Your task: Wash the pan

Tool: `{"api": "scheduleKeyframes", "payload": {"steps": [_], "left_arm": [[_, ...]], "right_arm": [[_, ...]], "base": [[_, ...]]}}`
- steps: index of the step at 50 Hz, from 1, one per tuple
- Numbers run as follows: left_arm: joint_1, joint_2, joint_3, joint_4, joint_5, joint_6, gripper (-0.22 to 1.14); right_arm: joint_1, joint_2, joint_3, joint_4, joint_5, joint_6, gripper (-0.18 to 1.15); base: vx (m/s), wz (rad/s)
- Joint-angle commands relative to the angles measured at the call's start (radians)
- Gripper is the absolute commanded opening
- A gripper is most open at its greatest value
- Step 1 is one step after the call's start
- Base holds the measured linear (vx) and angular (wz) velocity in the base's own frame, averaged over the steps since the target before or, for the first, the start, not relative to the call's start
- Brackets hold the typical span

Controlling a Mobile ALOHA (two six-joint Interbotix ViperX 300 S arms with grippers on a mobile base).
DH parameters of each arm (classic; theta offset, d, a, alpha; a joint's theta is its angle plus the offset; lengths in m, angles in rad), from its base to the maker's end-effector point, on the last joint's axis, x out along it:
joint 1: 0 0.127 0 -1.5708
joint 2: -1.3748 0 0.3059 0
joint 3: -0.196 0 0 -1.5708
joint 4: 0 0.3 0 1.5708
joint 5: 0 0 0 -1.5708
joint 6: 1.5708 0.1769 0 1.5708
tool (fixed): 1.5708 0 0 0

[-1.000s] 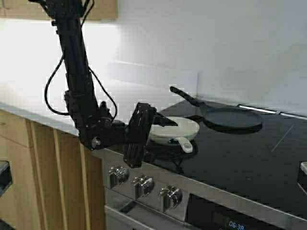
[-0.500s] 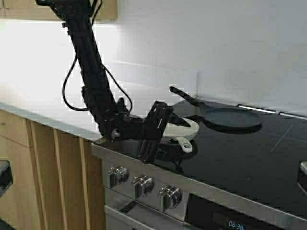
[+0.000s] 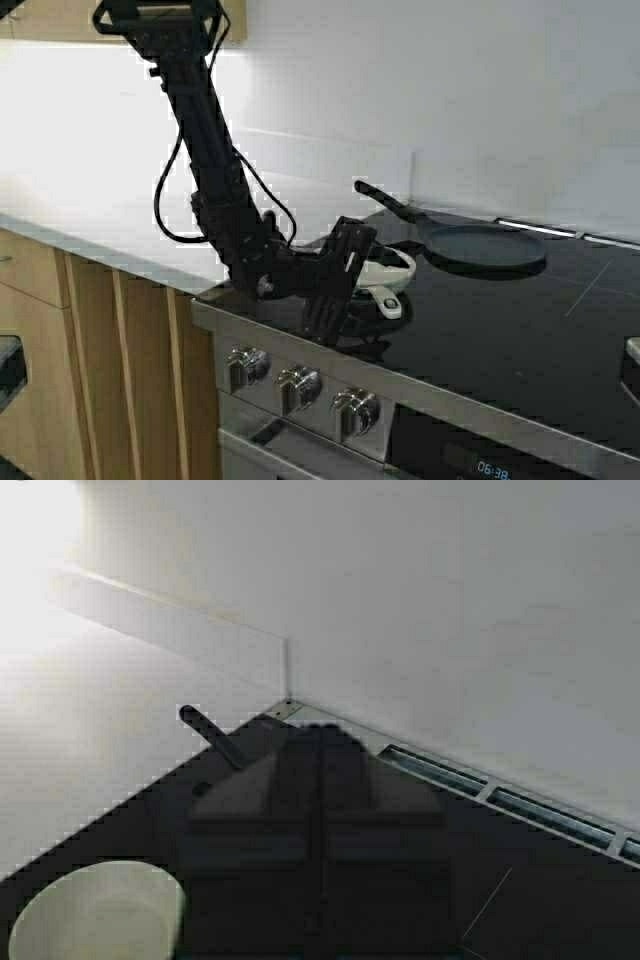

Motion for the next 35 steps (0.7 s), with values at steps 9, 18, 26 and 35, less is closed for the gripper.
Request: {"api": "scheduleKeyframes", "payload": {"steps": [9,18,26,35], "left_arm": [[-0.012,-0.002,-0.046,-0.028,-0.003,-0.011,0.98],[-0.014,0.006,-0.069,-0.035,-0.003,-0.014,0.98],[-0.014,0.009,-0.086,-0.043,0.015,-0.025,0.91],[-0.014,0.028,-0.107,-0.063,0.012,-0.115,0.35]], "right_arm": [[0.002,0.005,-0.011,-0.002,-0.003,0.0,0.07],[0.002,0.005,-0.011,-0.002,0.0,0.0,0.07],[0.002,0.005,-0.011,0.0,0.0,0.0,0.07],[0.002,0.005,-0.011,0.0,0.0,0.0,0.07]], "base": [[0.0,0.0],[0.0,0.0],[0.0,0.0],[0.0,0.0]]}}
